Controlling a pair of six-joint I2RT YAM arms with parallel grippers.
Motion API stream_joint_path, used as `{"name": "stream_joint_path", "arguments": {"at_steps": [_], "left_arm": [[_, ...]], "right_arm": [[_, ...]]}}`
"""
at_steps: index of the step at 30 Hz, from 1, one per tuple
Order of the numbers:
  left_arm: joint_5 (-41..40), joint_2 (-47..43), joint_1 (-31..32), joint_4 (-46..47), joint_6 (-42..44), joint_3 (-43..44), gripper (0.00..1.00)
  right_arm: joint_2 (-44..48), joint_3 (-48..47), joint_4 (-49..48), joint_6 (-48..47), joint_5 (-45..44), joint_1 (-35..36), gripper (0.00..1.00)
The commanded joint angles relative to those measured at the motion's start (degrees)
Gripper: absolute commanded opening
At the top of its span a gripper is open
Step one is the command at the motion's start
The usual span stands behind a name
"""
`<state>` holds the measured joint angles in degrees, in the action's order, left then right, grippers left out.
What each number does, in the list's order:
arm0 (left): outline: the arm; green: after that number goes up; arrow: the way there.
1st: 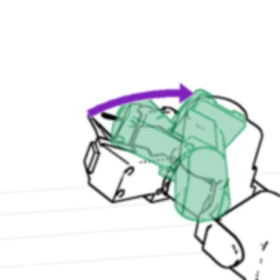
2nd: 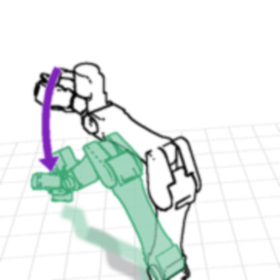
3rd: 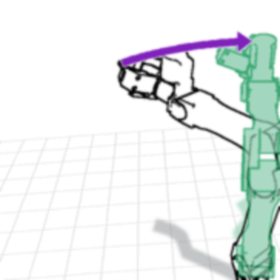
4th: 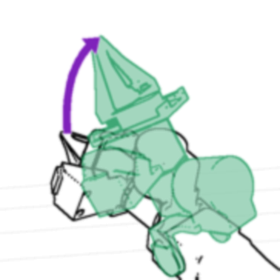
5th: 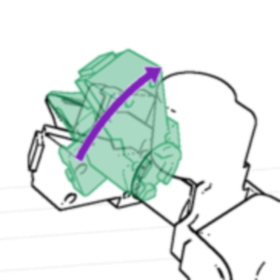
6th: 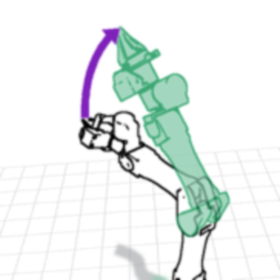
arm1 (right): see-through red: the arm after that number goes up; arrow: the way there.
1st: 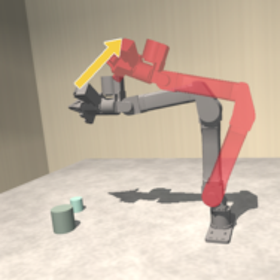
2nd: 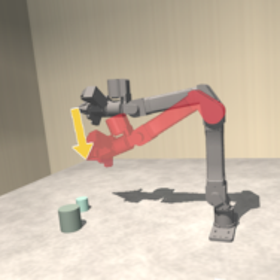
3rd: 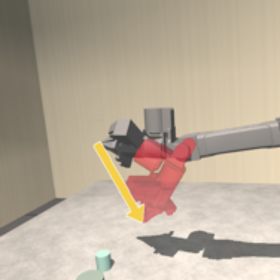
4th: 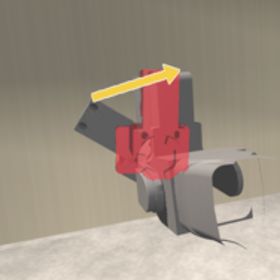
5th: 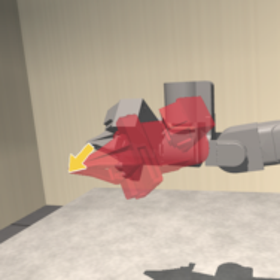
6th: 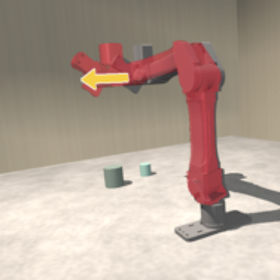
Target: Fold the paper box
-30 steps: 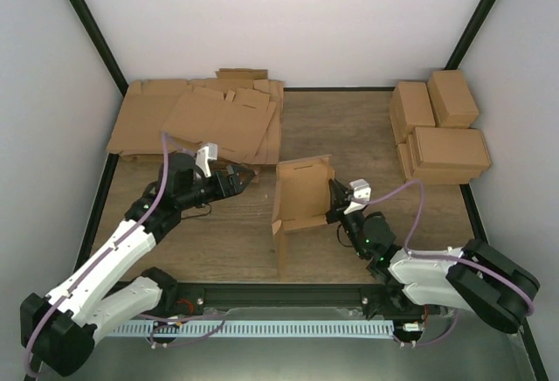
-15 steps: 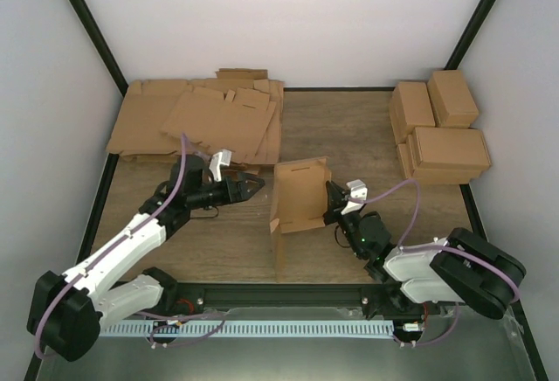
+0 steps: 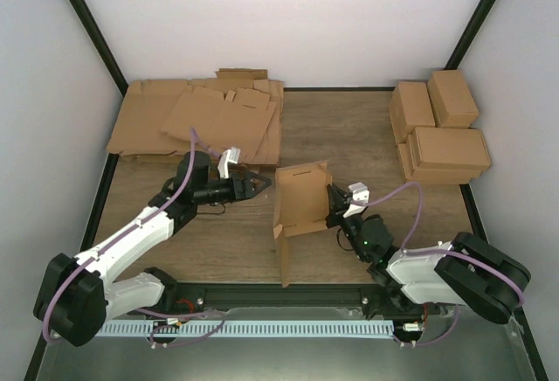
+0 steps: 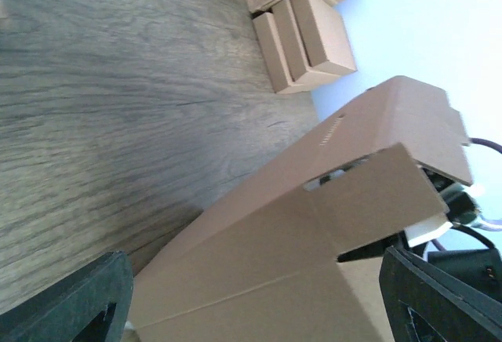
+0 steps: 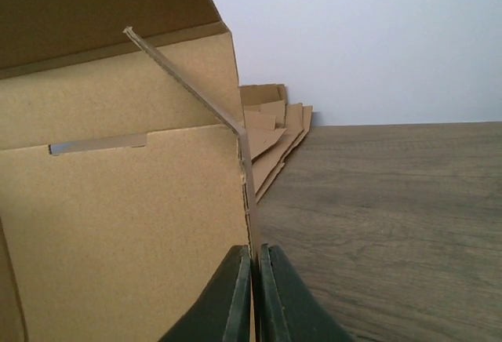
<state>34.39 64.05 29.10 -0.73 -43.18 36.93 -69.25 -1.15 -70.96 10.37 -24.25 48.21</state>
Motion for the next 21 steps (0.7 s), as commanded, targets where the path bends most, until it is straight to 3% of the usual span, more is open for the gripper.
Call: {"name": "stream_joint_path", "arguments": {"at_steps": [1, 8, 15, 21], "left_arm": [[3.0, 0.5, 0.9, 6.4, -2.1, -0.8, 0.89], [2.4, -1.2, 1.7, 5.4, -0.6, -0.3, 0.97], [-7.6, -3.2, 5.2, -12.2, 22.4, 10.9, 0.89], [-15.6, 1.9, 8.8, -18.2, 31.0, 18.7, 0.81]], "right_arm": [[-0.3, 0.6, -1.3, 0.7, -0.5, 0.5, 0.06], [-2.0, 0.8, -1.3, 1.3, -0.2, 0.8, 0.08], [0.1, 1.3, 0.6, 1.2, 0.4, 1.1, 0.10], [2.9, 1.8, 2.8, 0.9, 0.6, 1.1, 0.09]]}}
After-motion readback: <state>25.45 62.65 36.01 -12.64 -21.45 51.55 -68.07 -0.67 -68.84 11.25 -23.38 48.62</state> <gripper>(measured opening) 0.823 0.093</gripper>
